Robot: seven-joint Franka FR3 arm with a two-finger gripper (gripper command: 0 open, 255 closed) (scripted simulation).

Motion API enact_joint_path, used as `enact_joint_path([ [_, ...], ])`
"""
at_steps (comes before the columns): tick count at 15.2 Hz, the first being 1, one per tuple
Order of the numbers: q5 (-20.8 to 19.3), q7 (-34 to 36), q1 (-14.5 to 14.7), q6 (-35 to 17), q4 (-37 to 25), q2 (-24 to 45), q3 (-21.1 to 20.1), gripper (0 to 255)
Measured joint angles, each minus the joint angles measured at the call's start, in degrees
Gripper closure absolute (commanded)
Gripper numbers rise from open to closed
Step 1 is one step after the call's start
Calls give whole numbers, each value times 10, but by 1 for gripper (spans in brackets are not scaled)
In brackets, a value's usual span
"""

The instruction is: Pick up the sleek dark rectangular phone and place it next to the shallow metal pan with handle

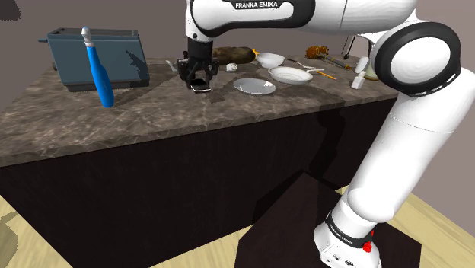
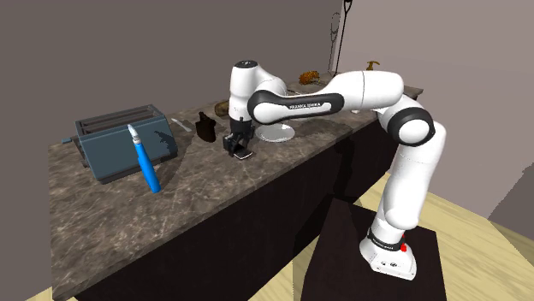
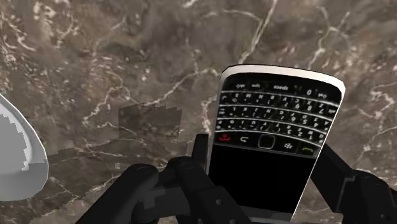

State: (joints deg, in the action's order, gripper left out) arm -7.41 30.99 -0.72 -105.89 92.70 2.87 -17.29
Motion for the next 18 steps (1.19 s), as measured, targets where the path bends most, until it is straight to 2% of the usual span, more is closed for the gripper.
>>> enact_joint_path([
  [5,-2,-4,1,39,-48,9,-1,255],
  [9,15,-44,-21,32,-14,-23,18,255],
  [18,55,-175,-79,6,87,-110,88,255],
])
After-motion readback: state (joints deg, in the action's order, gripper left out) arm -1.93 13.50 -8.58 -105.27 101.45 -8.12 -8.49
